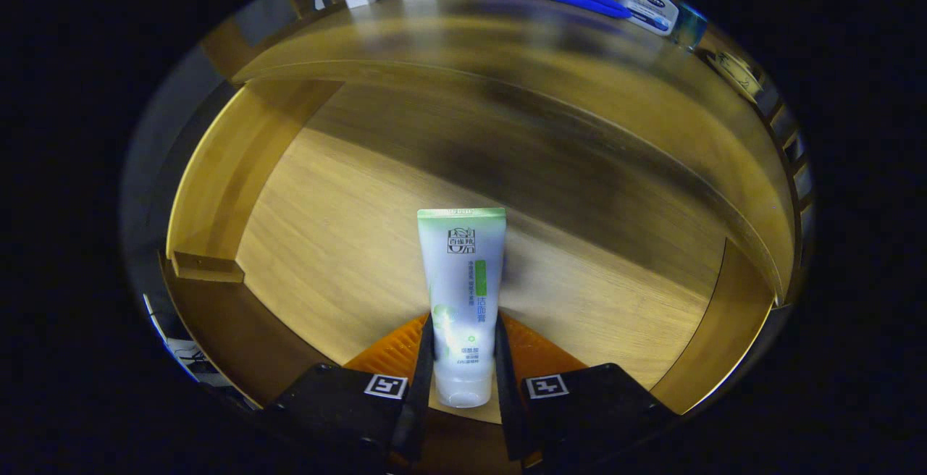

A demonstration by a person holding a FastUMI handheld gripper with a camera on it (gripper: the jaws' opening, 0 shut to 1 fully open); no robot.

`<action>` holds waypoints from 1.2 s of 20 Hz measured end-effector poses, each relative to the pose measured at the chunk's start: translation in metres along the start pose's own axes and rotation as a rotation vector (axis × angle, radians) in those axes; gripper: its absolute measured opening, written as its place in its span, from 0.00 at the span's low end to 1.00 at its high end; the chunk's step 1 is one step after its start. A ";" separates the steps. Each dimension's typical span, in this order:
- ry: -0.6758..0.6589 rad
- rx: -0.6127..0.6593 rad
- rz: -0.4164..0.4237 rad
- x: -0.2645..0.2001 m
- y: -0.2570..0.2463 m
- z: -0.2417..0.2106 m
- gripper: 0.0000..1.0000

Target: Pull open the drawer, take out the items inside it, and place them on the countertop above the cabinet.

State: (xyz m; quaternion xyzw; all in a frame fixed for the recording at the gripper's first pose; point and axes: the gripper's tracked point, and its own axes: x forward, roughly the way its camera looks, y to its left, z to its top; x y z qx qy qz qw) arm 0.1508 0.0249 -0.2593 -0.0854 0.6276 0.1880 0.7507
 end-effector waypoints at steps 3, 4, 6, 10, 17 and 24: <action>-0.049 -0.019 0.021 -0.021 0.008 0.001 0.45; -0.068 -0.026 0.024 -0.028 0.010 0.002 0.45; -0.100 -0.027 0.039 -0.042 0.013 0.004 0.45; -0.156 -0.023 0.079 -0.070 0.006 0.008 0.45; -0.290 -0.002 0.141 -0.128 0.002 0.012 0.45; -0.414 0.045 0.197 -0.188 -0.018 0.027 0.45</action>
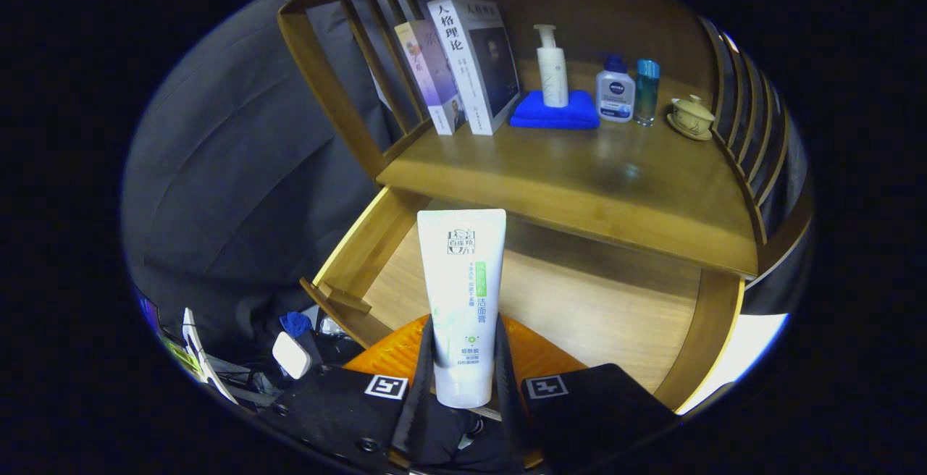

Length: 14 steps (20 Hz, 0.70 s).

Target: Pull open the drawer, take out the items inside it, and place them on the countertop above the cabinet.

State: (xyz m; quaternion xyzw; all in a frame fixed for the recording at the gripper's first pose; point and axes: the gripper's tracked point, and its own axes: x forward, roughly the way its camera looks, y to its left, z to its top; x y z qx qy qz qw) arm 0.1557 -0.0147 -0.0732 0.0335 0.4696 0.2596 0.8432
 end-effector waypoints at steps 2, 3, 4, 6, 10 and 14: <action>-0.026 0.016 -0.031 -0.004 -0.018 0.017 0.45; -0.035 0.030 -0.051 -0.003 -0.031 0.026 0.45; -0.042 0.047 -0.069 0.000 -0.043 0.037 0.45; -0.062 0.071 -0.109 0.007 -0.071 0.060 0.45; -0.096 0.136 -0.178 0.015 -0.106 0.104 0.45; -0.077 0.197 -0.230 0.030 -0.130 0.127 0.45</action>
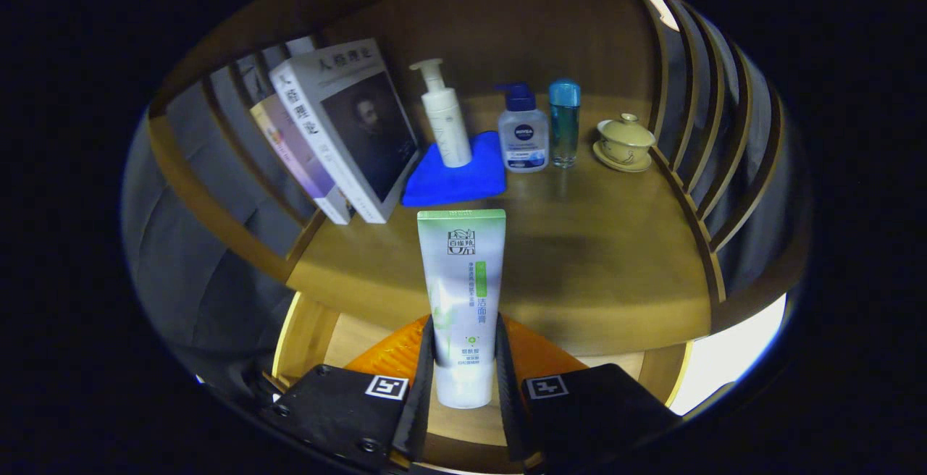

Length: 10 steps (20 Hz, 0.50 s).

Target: Pull open the drawer, take out the items inside it, and place them on the countertop above the cabinet.

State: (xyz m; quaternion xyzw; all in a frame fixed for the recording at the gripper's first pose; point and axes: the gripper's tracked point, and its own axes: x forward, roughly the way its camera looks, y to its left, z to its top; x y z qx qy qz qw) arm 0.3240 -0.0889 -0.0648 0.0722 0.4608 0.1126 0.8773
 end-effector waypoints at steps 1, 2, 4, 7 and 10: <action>0.009 0.010 -0.019 0.008 -0.003 0.003 0.45; 0.019 0.029 -0.023 0.015 -0.003 0.007 0.45; 0.039 0.075 -0.016 0.026 0.002 0.011 0.45; 0.064 0.128 -0.003 0.043 0.003 0.017 0.45; 0.062 0.220 -0.006 0.052 -0.001 0.027 0.45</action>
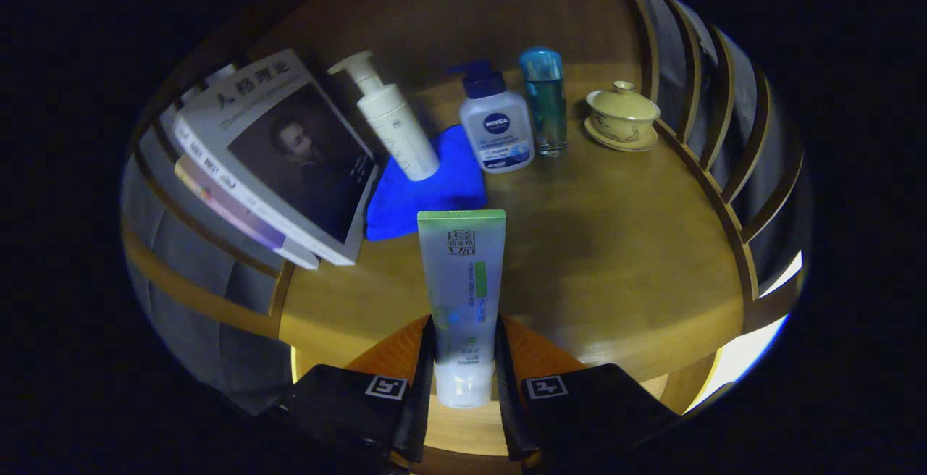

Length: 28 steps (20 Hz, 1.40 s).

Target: Pull open the drawer, take out the items inside it, and place them on the countertop above the cabinet.

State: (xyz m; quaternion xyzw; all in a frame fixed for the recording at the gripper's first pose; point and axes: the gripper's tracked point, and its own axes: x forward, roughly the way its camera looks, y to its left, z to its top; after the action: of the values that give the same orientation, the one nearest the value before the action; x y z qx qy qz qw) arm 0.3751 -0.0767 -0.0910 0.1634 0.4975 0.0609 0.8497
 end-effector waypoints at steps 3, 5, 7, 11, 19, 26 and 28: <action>0.014 0.000 -0.032 0.009 -0.007 -0.002 0.49; 0.005 -0.017 -0.048 0.014 -0.011 -0.002 0.51; -0.024 -0.007 -0.034 0.009 -0.006 0.004 0.56; -0.098 -0.045 -0.040 -0.008 -0.003 0.011 0.89; -0.344 -0.242 -0.004 -0.087 0.033 -0.018 0.98; -0.680 -0.286 -0.017 -0.173 0.047 -0.053 0.98; -0.785 -0.292 -0.029 -0.197 0.047 -0.068 0.98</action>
State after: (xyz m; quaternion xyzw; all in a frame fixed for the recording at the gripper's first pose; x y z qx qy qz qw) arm 0.2213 -0.0706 0.0572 0.0449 0.1244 0.0518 0.9899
